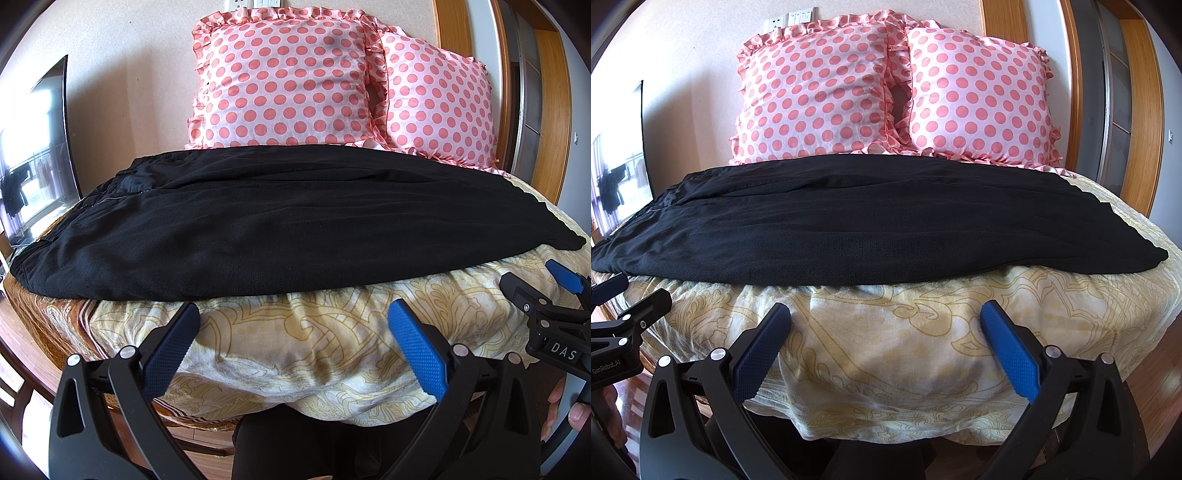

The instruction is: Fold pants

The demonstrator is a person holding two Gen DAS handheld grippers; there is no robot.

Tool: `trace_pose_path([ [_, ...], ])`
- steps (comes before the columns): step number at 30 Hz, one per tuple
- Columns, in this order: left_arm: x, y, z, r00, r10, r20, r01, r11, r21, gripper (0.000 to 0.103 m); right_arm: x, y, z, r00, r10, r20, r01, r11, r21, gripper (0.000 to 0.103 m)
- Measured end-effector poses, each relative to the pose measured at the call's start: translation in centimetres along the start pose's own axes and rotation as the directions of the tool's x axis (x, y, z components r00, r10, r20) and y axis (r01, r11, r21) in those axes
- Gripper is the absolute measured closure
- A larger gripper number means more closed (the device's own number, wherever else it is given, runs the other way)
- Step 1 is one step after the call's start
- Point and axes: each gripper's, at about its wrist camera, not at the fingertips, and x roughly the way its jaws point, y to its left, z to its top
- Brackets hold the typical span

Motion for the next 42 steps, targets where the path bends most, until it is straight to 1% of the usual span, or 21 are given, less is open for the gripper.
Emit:
trace_pose_path([
  [13,0.0,0.0,0.0,1.000,0.000,0.000,0.000,1.000,-0.001,0.002,0.0,0.0,0.0,1.000,0.001,-0.002,-0.001,1.000,-0.001,0.001],
  [18,0.0,0.0,0.0,1.000,-0.003,0.002,0.003,1.000,0.002,0.002,0.6,0.3,-0.4,1.000,0.024,0.010,-0.024,1.000,-0.013,0.001],
  [21,-0.3,0.4,0.0,0.999,-0.042,0.002,0.042,0.999,0.000,0.002,0.0,-0.4,-0.2,0.997,0.078,-0.008,-0.078,0.997,-0.003,0.001],
  [23,-1.2,1.2,0.5,0.994,-0.107,0.020,0.107,0.994,-0.033,0.002,-0.8,-2.0,0.4,0.996,0.085,0.021,-0.086,0.996,0.039,0.001],
  [24,-1.9,1.9,0.8,0.988,-0.148,0.040,0.150,0.987,-0.057,0.002,-1.3,-2.8,1.1,0.997,0.070,0.045,-0.072,0.996,0.055,0.001],
  [26,-2.5,2.4,1.5,0.982,-0.171,0.083,0.177,0.981,-0.077,0.002,-2.3,-4.5,2.9,0.995,0.028,0.101,-0.036,0.997,0.072,0.001],
  [28,-3.2,3.4,2.7,0.978,-0.168,0.123,0.180,0.980,-0.091,0.002,-2.8,-6.2,5.2,0.991,-0.017,0.131,0.007,0.997,0.080,0.001],
  [30,-3.3,4.1,4.2,0.978,-0.149,0.143,0.164,0.982,-0.098,0.002,-2.6,-8.3,8.0,0.990,-0.035,0.134,0.021,0.994,0.105,0.001],
  [32,-2.3,5.0,5.6,0.984,-0.094,0.148,0.109,0.990,-0.094,0.002,-1.3,-10.6,10.8,0.994,-0.054,0.092,0.039,0.986,0.160,0.001],
  [34,-1.0,5.8,6.7,0.990,-0.040,0.135,0.053,0.994,-0.095,0.002,0.7,-13.2,13.7,0.997,-0.054,0.054,0.040,0.972,0.231,0.001],
  [36,0.1,6.6,7.5,0.992,-0.015,0.124,0.030,0.992,-0.119,0.002,3.4,-15.9,16.7,0.996,-0.088,0.013,0.080,0.949,0.305,0.001],
  [37,0.5,7.1,7.8,0.993,-0.003,0.119,0.020,0.990,-0.138,0.002,4.9,-17.0,17.9,0.993,-0.116,-0.016,0.115,0.937,0.330,0.001],
  [40,1.7,8.1,7.9,0.994,0.016,0.108,0.003,0.985,-0.174,0.002,9.7,-20.3,21.2,0.972,-0.213,-0.098,0.234,0.896,0.377,0.002],
  [42,2.6,8.2,8.0,0.995,0.023,0.098,-0.006,0.985,-0.171,0.002,13.3,-22.2,22.8,0.955,-0.256,-0.151,0.295,0.869,0.397,0.010],
])
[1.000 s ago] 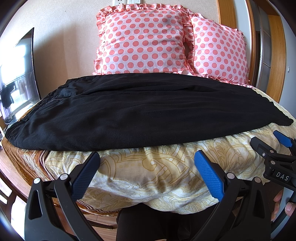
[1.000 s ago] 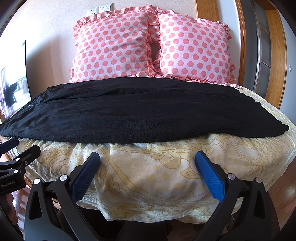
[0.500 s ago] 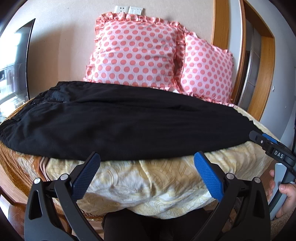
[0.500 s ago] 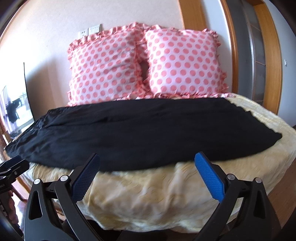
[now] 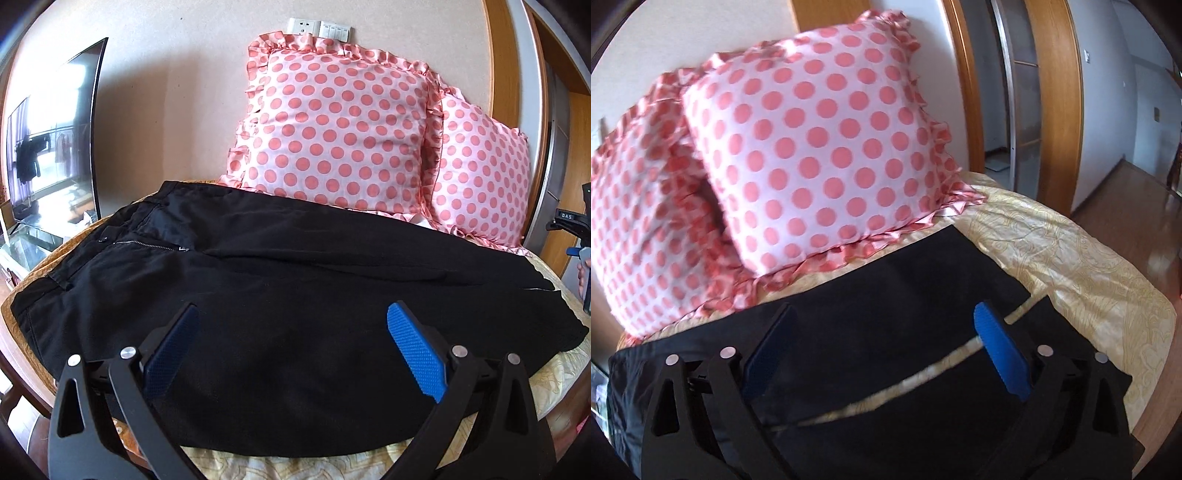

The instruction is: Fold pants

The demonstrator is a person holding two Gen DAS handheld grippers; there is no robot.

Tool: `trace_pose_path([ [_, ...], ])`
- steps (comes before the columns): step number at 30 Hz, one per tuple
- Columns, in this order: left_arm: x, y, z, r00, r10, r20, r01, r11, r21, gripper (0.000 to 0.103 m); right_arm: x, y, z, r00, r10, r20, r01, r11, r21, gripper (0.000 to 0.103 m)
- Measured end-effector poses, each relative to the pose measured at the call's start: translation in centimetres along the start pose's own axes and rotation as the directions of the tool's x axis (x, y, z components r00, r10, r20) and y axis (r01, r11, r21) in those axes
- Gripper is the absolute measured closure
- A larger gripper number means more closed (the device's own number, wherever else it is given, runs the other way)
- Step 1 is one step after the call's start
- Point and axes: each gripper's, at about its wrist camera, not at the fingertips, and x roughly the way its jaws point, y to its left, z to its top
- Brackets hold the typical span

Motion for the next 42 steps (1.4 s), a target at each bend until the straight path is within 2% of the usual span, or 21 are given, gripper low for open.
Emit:
trace_pose_path([
  [2,0.7,0.1,-0.2,1.000,0.008,-0.001,-0.008,1.000,0.011,0.002,4.0,0.0,1.7,0.996,-0.072,-0.045,0.073,0.997,0.024,0.028],
  [5,1.4,0.4,-0.2,1.000,0.021,0.022,-0.021,1.000,0.008,0.002,9.6,-0.1,2.9,0.982,-0.141,-0.128,0.150,0.987,0.066,0.040],
  [8,2.1,0.8,-0.3,1.000,0.024,0.019,-0.023,1.000,-0.008,0.002,14.3,-0.5,3.5,0.964,-0.195,-0.183,0.217,0.970,0.111,0.046],
  [12,3.1,1.1,-0.6,0.999,-0.034,-0.029,0.034,0.999,-0.013,0.002,18.0,-1.0,4.1,0.946,-0.252,-0.203,0.289,0.941,0.177,0.047],
  [16,3.4,1.1,-0.6,0.998,-0.042,-0.045,0.042,0.999,-0.008,0.002,20.2,-1.1,4.5,0.928,-0.306,-0.211,0.348,0.916,0.200,0.047],
  [21,4.1,0.9,-0.7,0.995,-0.053,-0.082,0.052,0.999,-0.012,0.002,22.1,-0.5,4.6,0.897,-0.388,-0.212,0.417,0.902,0.113,0.047],
  [22,4.3,1.0,-0.7,0.995,-0.053,-0.089,0.052,0.998,-0.017,0.002,22.2,-0.4,4.5,0.890,-0.406,-0.208,0.432,0.897,0.095,0.050],
  [24,4.5,1.1,-0.8,0.994,-0.055,-0.099,0.053,0.998,-0.026,0.002,22.4,-0.7,4.6,0.888,-0.415,-0.196,0.437,0.895,0.085,0.058],
  [26,4.5,1.2,-0.9,0.993,-0.057,-0.100,0.054,0.998,-0.037,0.002,22.0,-1.5,4.6,0.882,-0.429,-0.193,0.452,0.887,0.095,0.087],
  [27,4.5,1.3,-0.9,0.993,-0.058,-0.099,0.054,0.998,-0.043,0.002,21.7,-2.2,4.6,0.891,-0.412,-0.191,0.437,0.892,0.116,0.090],
  [29,4.5,1.5,-0.9,0.993,-0.061,-0.099,0.056,0.997,-0.052,0.002,21.1,-4.0,4.5,0.922,-0.338,-0.188,0.372,0.908,0.191,0.098],
  [32,4.3,1.6,-0.9,0.994,-0.059,-0.093,0.054,0.997,-0.060,0.002,19.5,-5.5,4.2,0.955,-0.244,-0.171,0.284,0.918,0.277,0.100],
  [35,3.8,1.6,-0.7,0.996,-0.056,-0.073,0.052,0.997,-0.059,0.002,16.9,-6.3,4.0,0.980,-0.171,-0.105,0.196,0.926,0.321,0.100],
  [38,3.0,1.5,-0.6,0.997,-0.046,-0.056,0.044,0.998,-0.051,0.002,13.6,-7.1,3.6,0.995,-0.088,-0.045,0.098,0.934,0.344,0.100],
  [42,1.8,1.8,-0.6,0.998,-0.058,-0.035,0.055,0.996,-0.068,0.002,7.7,-8.3,1.6,0.999,0.024,0.025,-0.031,0.933,0.359,0.100],
])
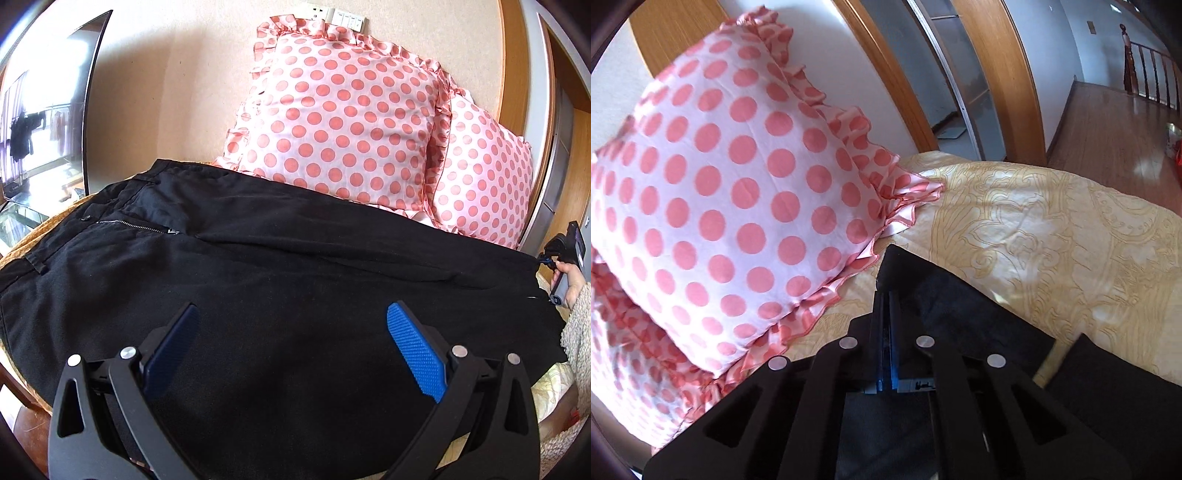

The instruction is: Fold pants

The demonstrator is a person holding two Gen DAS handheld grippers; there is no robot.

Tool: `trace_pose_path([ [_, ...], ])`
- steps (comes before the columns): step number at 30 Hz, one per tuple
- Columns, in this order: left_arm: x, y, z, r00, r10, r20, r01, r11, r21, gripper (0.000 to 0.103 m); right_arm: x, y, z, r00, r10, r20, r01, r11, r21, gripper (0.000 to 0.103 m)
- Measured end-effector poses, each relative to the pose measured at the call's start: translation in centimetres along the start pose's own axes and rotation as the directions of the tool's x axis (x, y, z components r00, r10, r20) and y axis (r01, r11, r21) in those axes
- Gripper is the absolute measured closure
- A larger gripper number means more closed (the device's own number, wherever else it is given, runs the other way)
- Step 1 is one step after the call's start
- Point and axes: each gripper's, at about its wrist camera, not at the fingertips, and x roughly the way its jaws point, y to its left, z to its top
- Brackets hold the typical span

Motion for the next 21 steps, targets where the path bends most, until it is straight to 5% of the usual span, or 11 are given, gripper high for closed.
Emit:
trace_pose_path([
  [6,-1.8,-0.1,-0.3,1.000,-0.014,0.013,0.014,1.000,0.007,0.002,-10.2,-4.4,-4.2,0.986,0.146,0.080,-0.145,0.989,-0.019,0.100],
  [9,-2.8,-0.4,-0.6,1.000,-0.009,0.030,0.008,1.000,0.027,0.002,-14.3,-6.9,-7.9,0.982,0.156,0.103,-0.155,0.988,-0.026,0.100],
  [15,-4.0,-0.7,-1.0,0.999,-0.035,0.029,0.034,0.999,0.023,0.002,-12.7,-12.5,-12.6,0.989,0.142,-0.048,-0.136,0.984,0.117,0.100],
  [18,-4.8,-1.0,-1.3,0.998,-0.046,0.035,0.045,0.998,0.033,0.002,-12.9,-12.8,-13.2,0.987,0.153,-0.057,-0.145,0.981,0.127,0.100],
  [21,-5.4,-1.2,-1.6,0.998,-0.036,0.046,0.033,0.998,0.054,0.002,-12.9,-13.2,-13.3,0.983,0.161,-0.088,-0.144,0.974,0.177,0.089],
])
